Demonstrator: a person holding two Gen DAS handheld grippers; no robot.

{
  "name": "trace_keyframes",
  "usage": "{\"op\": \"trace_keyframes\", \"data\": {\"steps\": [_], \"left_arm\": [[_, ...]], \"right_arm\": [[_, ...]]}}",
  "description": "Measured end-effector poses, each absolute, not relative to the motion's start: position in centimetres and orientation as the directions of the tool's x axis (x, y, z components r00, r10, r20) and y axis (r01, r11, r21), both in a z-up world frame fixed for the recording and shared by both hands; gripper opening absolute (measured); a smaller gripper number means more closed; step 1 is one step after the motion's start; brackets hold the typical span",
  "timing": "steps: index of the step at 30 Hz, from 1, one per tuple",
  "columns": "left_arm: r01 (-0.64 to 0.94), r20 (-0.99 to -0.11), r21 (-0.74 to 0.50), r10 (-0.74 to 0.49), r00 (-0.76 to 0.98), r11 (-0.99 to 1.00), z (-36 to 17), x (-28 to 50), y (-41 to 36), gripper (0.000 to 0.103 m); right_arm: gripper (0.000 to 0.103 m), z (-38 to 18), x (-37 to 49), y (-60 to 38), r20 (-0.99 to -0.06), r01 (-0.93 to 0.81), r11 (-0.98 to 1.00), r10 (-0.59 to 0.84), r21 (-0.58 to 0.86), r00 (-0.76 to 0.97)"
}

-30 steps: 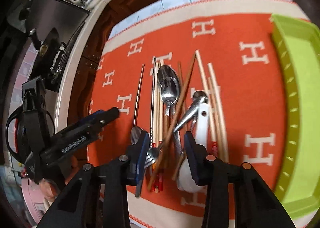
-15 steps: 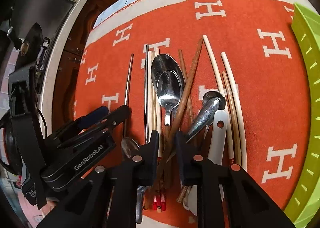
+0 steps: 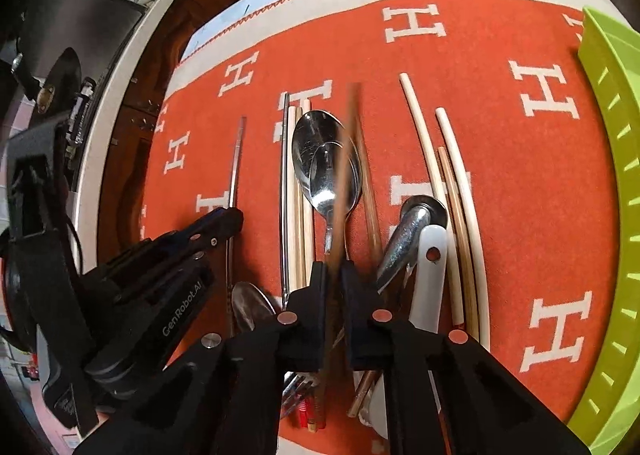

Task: Organize utensils
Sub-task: 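Grasp a metal chopstick with the left tool while the right tool grasps a wooden chopstick, then carry both chopsticks into the green tray and open both tools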

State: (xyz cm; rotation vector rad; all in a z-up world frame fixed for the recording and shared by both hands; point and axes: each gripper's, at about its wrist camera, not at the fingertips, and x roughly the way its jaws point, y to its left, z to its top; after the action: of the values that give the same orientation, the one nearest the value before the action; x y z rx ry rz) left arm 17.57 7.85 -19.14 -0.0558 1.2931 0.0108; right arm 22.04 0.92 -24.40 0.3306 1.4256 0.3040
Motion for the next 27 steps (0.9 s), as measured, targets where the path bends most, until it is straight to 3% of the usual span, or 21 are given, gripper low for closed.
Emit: {"op": "trace_keyframes", "data": {"steps": [10, 17, 27], "left_arm": [[-0.062, -0.933, -0.218, -0.189, 0.308, 0.974, -14.4, 14.7, 8.5, 0.003], [0.053, -0.888, -0.355, -0.354, 0.295, 0.933, -10.5, 12.3, 4.0, 0.003], [0.213, -0.843, -0.456, -0.497, 0.208, 0.864, -10.0, 12.8, -7.7, 0.003]], "right_arm": [[0.006, -21.4, 19.3, -5.0, -0.860, 0.031, 0.871, 0.478, 0.490, 0.177], [0.006, -18.1, 16.1, -11.6, -0.818, 0.058, 0.834, 0.520, 0.548, 0.248], [0.006, -14.3, 13.3, -23.1, -0.853, 0.117, 0.887, 0.383, 0.447, 0.354]]}}
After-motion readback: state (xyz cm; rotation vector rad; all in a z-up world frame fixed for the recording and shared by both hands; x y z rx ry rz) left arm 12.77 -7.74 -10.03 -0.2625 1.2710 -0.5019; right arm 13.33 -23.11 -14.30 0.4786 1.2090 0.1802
